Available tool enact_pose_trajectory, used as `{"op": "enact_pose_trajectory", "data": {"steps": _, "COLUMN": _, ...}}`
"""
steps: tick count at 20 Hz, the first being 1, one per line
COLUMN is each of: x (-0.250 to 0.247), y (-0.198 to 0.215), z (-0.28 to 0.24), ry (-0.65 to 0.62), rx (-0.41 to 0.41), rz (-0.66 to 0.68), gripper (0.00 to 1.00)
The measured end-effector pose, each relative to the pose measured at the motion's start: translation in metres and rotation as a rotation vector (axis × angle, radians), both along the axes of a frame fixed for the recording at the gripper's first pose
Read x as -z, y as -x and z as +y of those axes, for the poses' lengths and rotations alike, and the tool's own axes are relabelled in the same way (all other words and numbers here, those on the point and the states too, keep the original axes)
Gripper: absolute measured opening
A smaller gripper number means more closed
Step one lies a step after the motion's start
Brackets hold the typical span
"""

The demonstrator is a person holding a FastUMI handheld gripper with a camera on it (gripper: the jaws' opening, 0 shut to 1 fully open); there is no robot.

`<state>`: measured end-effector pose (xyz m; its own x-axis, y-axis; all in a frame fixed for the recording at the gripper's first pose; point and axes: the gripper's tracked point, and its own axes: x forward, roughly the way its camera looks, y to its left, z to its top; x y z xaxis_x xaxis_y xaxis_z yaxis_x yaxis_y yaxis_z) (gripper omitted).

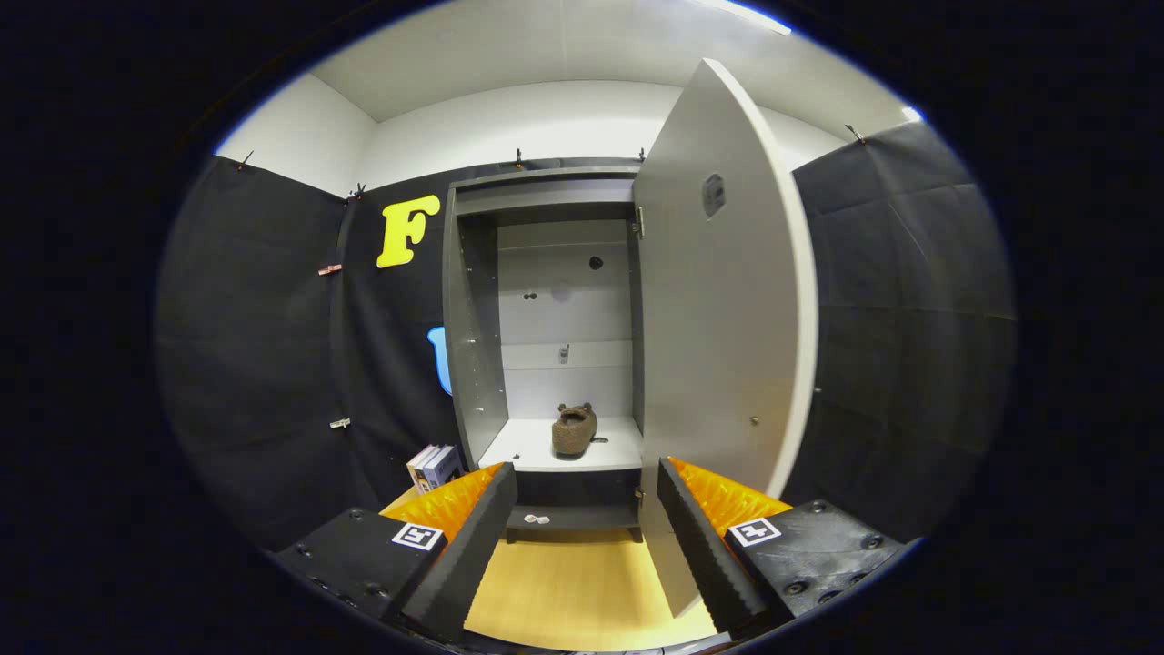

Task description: Open the shoe cabinet door, grab the shoes and put them into the shoe cabinet, then close the shoe cabinet door.

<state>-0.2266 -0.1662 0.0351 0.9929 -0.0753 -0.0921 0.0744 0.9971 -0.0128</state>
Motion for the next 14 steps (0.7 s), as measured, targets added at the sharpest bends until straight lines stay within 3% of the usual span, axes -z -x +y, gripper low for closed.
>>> {"op": "enact_pose_trajectory", "data": {"steps": 8, "x": -0.018, "y": 0.040, "z": -0.075, "ry": 0.019, "rx": 0.093, "rz": -0.043, "gripper": 0.98}}
{"op": "enact_pose_trajectory", "data": {"steps": 14, "x": -0.020, "y": 0.040, "z": -0.141, "ry": 0.013, "rx": 0.179, "rz": -0.035, "gripper": 0.98}}
